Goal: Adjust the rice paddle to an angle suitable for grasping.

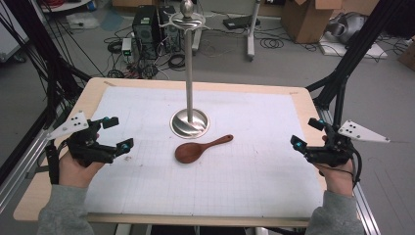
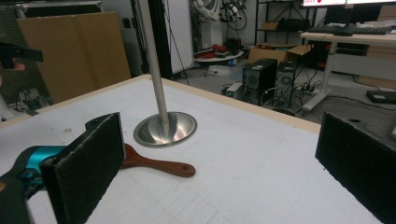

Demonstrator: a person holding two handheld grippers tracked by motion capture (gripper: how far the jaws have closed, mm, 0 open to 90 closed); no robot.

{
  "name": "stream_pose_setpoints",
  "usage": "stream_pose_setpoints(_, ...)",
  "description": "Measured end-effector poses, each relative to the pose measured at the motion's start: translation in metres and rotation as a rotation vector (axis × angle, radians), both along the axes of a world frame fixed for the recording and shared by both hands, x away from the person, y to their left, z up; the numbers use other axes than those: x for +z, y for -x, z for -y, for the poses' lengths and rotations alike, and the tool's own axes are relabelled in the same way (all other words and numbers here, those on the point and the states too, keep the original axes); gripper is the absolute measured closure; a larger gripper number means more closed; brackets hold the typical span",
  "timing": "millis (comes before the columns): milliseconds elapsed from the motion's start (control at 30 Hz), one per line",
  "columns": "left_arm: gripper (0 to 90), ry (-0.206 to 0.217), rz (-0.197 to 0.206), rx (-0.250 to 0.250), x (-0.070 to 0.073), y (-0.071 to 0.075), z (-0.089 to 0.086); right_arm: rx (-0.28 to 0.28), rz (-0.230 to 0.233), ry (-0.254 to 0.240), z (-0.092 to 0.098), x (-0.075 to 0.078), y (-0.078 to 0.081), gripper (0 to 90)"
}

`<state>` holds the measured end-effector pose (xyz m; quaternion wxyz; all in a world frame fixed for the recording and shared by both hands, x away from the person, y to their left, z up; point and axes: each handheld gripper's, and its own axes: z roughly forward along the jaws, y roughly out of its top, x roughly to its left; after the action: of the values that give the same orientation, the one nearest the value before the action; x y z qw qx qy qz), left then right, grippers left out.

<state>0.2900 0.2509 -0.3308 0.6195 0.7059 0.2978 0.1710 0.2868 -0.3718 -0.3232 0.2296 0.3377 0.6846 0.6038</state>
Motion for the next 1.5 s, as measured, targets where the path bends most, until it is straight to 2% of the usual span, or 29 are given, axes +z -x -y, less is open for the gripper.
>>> stream_pose_setpoints(300, 1.7, 0.008, 0.002, 0.005, 0.001, 0.001, -0.001, 0.027, 0.002, 0.021, -0.005, -0.001, -0.003, 0.1)
stream_pose_setpoints(533, 1.7, 0.003, -0.003, -0.001, 0.001, 0.000, 0.002, 0.035, -0.017, 0.032, -0.010, -0.003, -0.005, 0.2)
stream_pose_setpoints(600, 1.7, -0.001, -0.006, -0.004, 0.000, 0.001, 0.003, 0.040, -0.013, 0.055, -0.012, -0.003, -0.005, 7.9)
stream_pose_setpoints(733, 1.7, -0.005, -0.005, -0.008, 0.001, 0.003, 0.004, 0.038, -0.030, 0.049, -0.015, -0.004, -0.007, 10.5)
stream_pose_setpoints(800, 1.7, -0.005, -0.002, -0.007, 0.001, 0.004, 0.003, 0.051, -0.034, 0.042, -0.016, -0.005, -0.007, 17.9)
stream_pose_setpoints(900, 1.7, -0.007, -0.004, -0.004, 0.000, 0.005, 0.003, 0.056, -0.041, 0.035, -0.018, -0.006, -0.008, 22.2)
stream_pose_setpoints(933, 1.7, -0.012, -0.012, -0.001, -0.001, 0.006, 0.002, 0.079, -0.039, 0.032, -0.018, -0.006, -0.009, 30.9)
stream_pose_setpoints(967, 1.7, -0.014, -0.014, 0.002, -0.002, 0.006, 0.002, 0.089, -0.029, 0.034, -0.019, -0.006, -0.010, 33.7)
stream_pose_setpoints(1067, 1.7, -0.019, -0.021, 0.007, -0.003, 0.007, 0.000, 0.109, -0.019, 0.070, -0.024, -0.007, -0.011, 45.2)
stream_pose_setpoints(1100, 1.8, -0.019, -0.021, 0.007, -0.003, 0.007, 0.000, 0.109, -0.019, 0.070, -0.024, -0.007, -0.011, 45.2)
stream_pose_setpoints(1133, 1.7, -0.024, -0.021, 0.012, -0.004, 0.008, 0.000, 0.124, -0.015, 0.088, -0.028, -0.008, -0.011, 54.1)
stream_pose_setpoints(1233, 1.7, -0.056, -0.023, 0.024, -0.004, 0.010, 0.000, 0.135, -0.010, 0.108, -0.033, -0.008, -0.012, 63.0)
stream_pose_setpoints(1300, 1.7, -0.054, -0.026, 0.023, -0.005, 0.011, 0.000, 0.133, -0.002, 0.122, -0.036, -0.009, -0.012, 69.5)
stream_pose_setpoints(1500, 1.7, -0.060, -0.033, 0.025, -0.007, 0.012, -0.002, 0.149, -0.024, 0.129, -0.044, -0.011, -0.017, 81.9)
